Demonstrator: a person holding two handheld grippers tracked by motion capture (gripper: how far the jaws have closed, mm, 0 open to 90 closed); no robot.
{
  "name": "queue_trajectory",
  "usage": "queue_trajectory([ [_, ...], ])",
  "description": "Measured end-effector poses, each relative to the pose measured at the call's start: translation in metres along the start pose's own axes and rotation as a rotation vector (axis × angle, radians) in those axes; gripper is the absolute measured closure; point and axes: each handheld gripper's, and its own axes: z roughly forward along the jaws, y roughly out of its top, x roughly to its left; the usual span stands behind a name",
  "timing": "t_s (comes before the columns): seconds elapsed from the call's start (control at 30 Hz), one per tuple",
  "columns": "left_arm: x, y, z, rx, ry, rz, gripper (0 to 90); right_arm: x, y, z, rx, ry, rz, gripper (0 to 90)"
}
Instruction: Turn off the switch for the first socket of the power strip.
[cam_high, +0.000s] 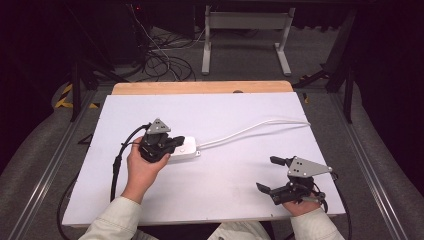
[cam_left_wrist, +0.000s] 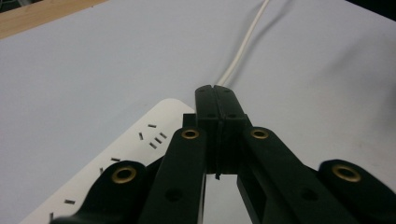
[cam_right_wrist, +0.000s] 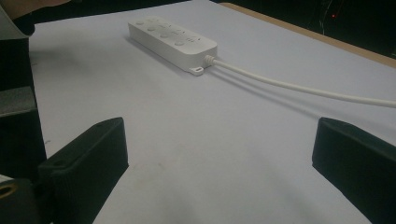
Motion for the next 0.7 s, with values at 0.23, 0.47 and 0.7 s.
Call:
queue_trajectory([
  [0.23, 0.007, -0.001, 0.015, 0.033, 0.04, 0.012, 90.0, -0.001, 0.0, 0.0, 0.0, 0.005, 0.001, 4.0],
  [0.47, 0.012, -0.003, 0.027, 0.078, 0.056, 0.023, 90.0, -0.001, 0.0, 0.0, 0.003, 0.009, -0.001, 4.0],
  [0.7, 0.014, -0.005, 0.034, 0.13, 0.052, 0.003, 90.0, -0.001, 0.0, 0.001, 0.007, 0.008, -0.001, 4.0],
])
